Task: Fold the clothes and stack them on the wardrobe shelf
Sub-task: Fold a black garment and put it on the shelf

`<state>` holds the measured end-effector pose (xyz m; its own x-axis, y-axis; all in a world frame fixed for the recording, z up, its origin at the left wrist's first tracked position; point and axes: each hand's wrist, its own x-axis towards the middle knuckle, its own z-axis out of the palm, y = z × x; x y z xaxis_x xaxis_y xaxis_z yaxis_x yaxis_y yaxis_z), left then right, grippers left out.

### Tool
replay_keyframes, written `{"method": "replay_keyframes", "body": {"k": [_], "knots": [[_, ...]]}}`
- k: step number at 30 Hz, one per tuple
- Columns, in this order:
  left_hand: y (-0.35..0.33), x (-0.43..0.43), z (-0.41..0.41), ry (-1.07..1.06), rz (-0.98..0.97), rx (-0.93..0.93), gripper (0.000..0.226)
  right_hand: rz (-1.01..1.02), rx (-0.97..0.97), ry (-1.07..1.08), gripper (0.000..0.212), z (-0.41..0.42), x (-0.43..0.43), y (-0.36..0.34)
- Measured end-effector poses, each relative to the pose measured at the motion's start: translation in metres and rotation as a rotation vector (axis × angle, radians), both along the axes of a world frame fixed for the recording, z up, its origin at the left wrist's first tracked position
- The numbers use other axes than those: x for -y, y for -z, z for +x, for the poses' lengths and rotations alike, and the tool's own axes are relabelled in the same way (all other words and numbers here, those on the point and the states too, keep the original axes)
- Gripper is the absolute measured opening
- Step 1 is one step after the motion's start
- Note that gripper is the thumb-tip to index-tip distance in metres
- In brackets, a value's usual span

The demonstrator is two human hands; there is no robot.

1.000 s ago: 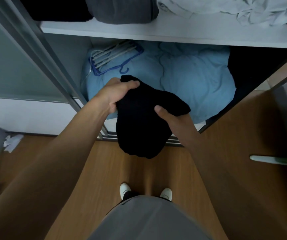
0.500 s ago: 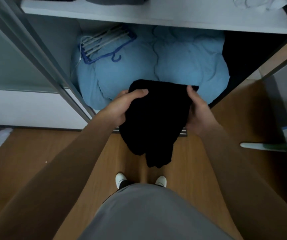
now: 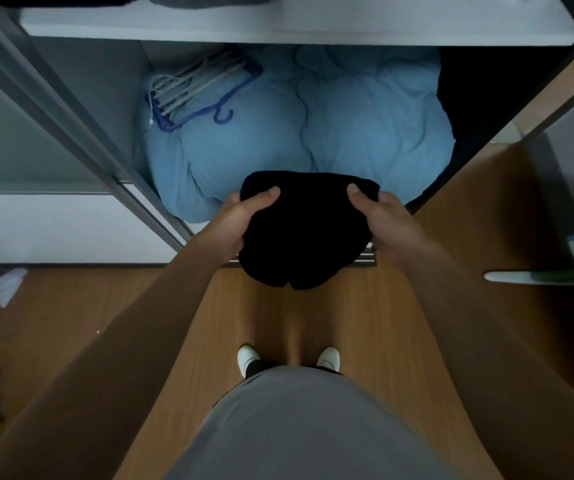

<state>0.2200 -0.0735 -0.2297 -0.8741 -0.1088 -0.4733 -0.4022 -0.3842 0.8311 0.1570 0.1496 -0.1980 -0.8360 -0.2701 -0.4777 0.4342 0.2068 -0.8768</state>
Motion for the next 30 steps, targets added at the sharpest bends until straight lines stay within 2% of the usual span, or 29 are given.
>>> {"method": "replay_keyframes", "body": {"k": [4, 7, 9, 11, 13, 14, 15, 17, 19, 23, 26, 30], "knots": [[-0.004, 0.003, -0.003, -0.006, -0.045, -0.008, 0.052, 0.263, -0.204, -0.154, 0.051, -0.013, -0.011, -0.009], [-0.010, 0.004, -0.002, 0.073, 0.000, -0.020, 0.029, 0.333, -0.269, -0.106, 0.049, -0.024, -0.011, -0.012], [-0.016, 0.004, -0.001, 0.146, 0.047, -0.001, 0.022, 0.227, -0.203, 0.007, 0.039, -0.029, -0.011, -0.009], [-0.022, 0.005, -0.001, 0.164, 0.084, 0.029, 0.024, -0.040, -0.039, 0.102, 0.040, -0.029, -0.014, -0.003], [-0.025, 0.006, -0.001, 0.123, 0.117, 0.035, 0.022, -0.344, 0.075, 0.089, 0.043, -0.020, -0.017, 0.009], [-0.026, 0.006, -0.001, 0.097, 0.133, 0.030, 0.022, -0.424, 0.108, 0.043, 0.044, -0.014, -0.018, 0.017], [-0.027, 0.006, -0.001, 0.078, 0.147, 0.022, 0.023, -0.427, 0.123, -0.004, 0.044, -0.007, -0.017, 0.026], [-0.025, 0.005, -0.001, 0.072, 0.162, 0.013, 0.025, -0.305, 0.099, -0.062, 0.043, 0.004, -0.009, 0.037], [-0.024, 0.005, 0.001, 0.110, 0.173, 0.011, 0.027, -0.231, 0.074, -0.016, 0.037, 0.008, -0.001, 0.039], [-0.022, 0.016, 0.005, 0.106, 0.142, 0.023, 0.024, -0.396, 0.190, 0.056, 0.037, -0.002, -0.007, 0.027], [-0.027, 0.026, 0.005, 0.087, 0.082, 0.037, 0.021, -0.399, 0.225, -0.008, 0.041, -0.010, -0.011, 0.012], [-0.032, 0.034, 0.002, 0.115, 0.062, 0.081, 0.043, -0.383, 0.197, -0.015, 0.043, -0.020, -0.008, -0.008]]}}
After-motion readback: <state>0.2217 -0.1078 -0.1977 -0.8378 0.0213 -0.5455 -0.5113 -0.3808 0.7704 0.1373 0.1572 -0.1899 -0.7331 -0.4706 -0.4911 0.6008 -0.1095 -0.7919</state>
